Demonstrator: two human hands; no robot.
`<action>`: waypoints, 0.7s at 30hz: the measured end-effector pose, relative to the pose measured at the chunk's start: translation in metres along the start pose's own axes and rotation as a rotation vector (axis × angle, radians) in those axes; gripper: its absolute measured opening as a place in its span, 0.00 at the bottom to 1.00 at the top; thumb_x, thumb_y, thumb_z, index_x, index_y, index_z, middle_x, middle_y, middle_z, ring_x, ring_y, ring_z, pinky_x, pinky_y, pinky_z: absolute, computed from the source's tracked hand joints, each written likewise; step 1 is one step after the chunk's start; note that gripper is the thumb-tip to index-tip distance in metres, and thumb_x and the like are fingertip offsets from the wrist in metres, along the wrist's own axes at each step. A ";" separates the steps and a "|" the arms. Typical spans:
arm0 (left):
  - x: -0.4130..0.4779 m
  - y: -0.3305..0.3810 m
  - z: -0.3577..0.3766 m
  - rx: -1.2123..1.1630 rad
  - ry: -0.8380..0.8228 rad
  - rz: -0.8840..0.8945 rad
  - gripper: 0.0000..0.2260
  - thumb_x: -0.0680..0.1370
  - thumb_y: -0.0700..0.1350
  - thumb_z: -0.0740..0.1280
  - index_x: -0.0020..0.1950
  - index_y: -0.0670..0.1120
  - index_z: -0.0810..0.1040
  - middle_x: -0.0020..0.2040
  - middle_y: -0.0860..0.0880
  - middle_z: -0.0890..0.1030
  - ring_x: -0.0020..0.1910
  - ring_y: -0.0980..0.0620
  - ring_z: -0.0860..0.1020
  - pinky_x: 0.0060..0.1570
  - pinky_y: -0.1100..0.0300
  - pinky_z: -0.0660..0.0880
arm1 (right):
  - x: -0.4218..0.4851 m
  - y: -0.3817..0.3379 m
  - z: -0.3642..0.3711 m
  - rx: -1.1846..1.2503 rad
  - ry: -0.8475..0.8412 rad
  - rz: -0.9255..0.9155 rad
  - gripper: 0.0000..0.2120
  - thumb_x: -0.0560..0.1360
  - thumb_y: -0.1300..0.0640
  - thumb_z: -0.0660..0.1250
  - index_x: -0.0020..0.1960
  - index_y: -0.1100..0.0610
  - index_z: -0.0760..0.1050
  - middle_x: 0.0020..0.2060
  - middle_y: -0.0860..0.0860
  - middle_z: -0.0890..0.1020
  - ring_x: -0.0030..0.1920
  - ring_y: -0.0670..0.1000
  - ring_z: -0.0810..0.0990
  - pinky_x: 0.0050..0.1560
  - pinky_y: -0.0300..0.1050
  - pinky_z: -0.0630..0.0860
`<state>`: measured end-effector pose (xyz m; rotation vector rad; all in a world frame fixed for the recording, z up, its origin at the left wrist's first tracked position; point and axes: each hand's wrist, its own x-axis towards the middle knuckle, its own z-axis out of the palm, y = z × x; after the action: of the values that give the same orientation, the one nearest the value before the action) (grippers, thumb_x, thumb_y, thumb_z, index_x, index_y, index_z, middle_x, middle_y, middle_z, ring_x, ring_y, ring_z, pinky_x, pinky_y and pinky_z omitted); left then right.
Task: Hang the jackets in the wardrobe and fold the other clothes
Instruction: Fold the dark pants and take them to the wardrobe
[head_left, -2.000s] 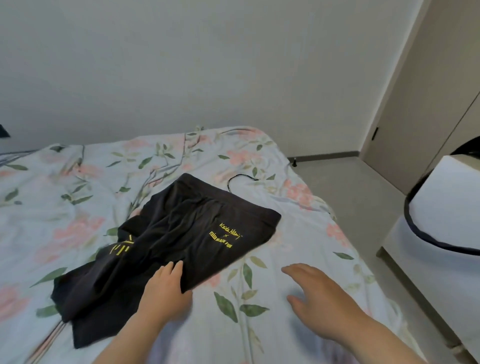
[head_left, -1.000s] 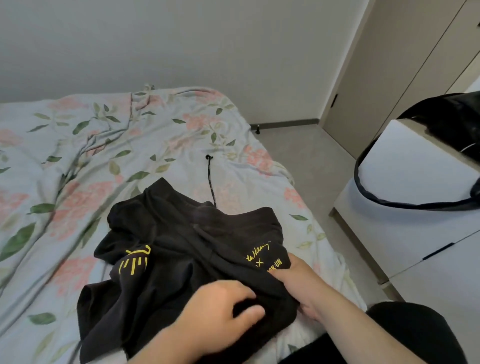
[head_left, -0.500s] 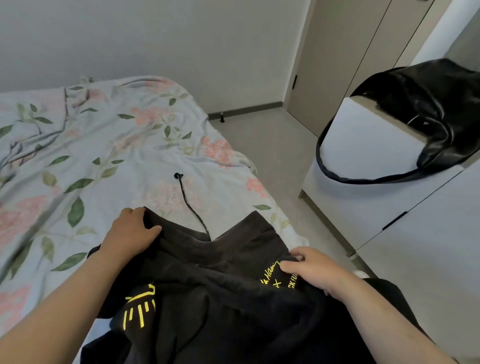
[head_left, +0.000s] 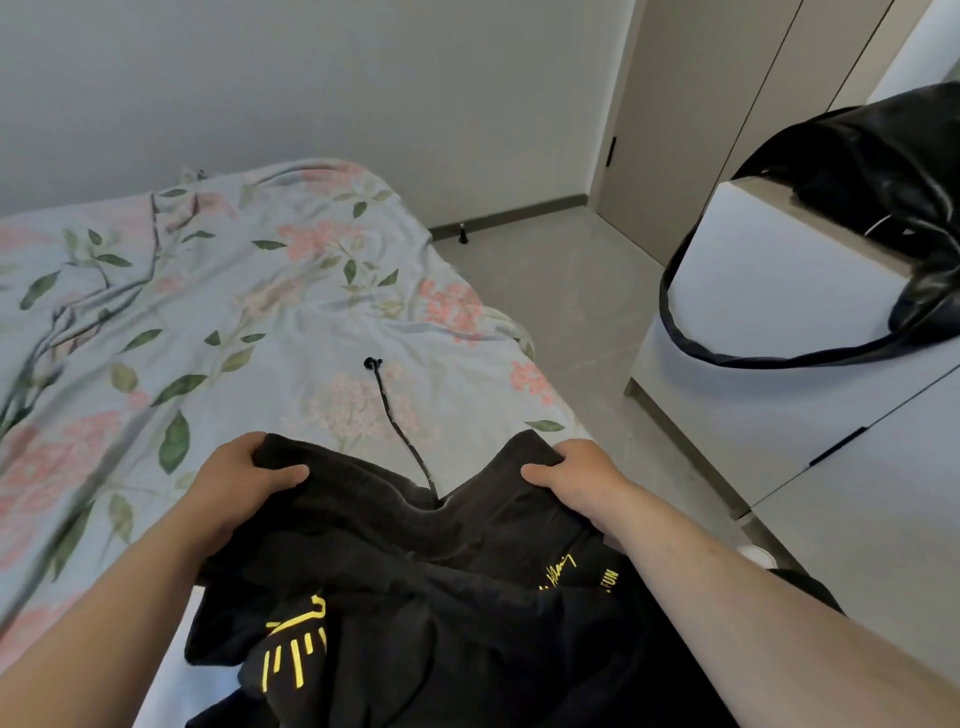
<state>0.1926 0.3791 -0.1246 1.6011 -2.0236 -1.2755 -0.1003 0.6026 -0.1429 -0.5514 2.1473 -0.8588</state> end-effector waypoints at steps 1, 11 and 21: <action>-0.003 0.002 -0.004 -0.002 0.002 0.030 0.08 0.71 0.44 0.77 0.46 0.50 0.81 0.39 0.50 0.85 0.39 0.48 0.83 0.33 0.57 0.76 | -0.002 -0.001 -0.006 0.045 -0.021 -0.016 0.06 0.72 0.54 0.72 0.46 0.55 0.82 0.42 0.52 0.86 0.41 0.52 0.85 0.47 0.49 0.83; -0.015 0.053 -0.075 -0.361 0.071 0.272 0.12 0.66 0.46 0.77 0.48 0.48 0.85 0.44 0.45 0.86 0.41 0.47 0.85 0.43 0.55 0.80 | -0.051 -0.040 -0.130 0.357 0.119 -0.307 0.09 0.77 0.61 0.69 0.56 0.53 0.80 0.49 0.49 0.86 0.52 0.50 0.84 0.55 0.46 0.78; -0.043 0.180 -0.142 -0.437 0.035 0.620 0.09 0.75 0.38 0.71 0.52 0.48 0.83 0.48 0.42 0.86 0.45 0.42 0.85 0.49 0.47 0.79 | -0.144 -0.119 -0.212 0.353 0.255 -0.572 0.10 0.78 0.67 0.66 0.55 0.56 0.81 0.50 0.53 0.86 0.55 0.55 0.83 0.52 0.44 0.80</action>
<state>0.1848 0.3515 0.1069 0.7159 -1.8305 -1.2934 -0.1598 0.6948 0.1176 -0.9280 2.0060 -1.6590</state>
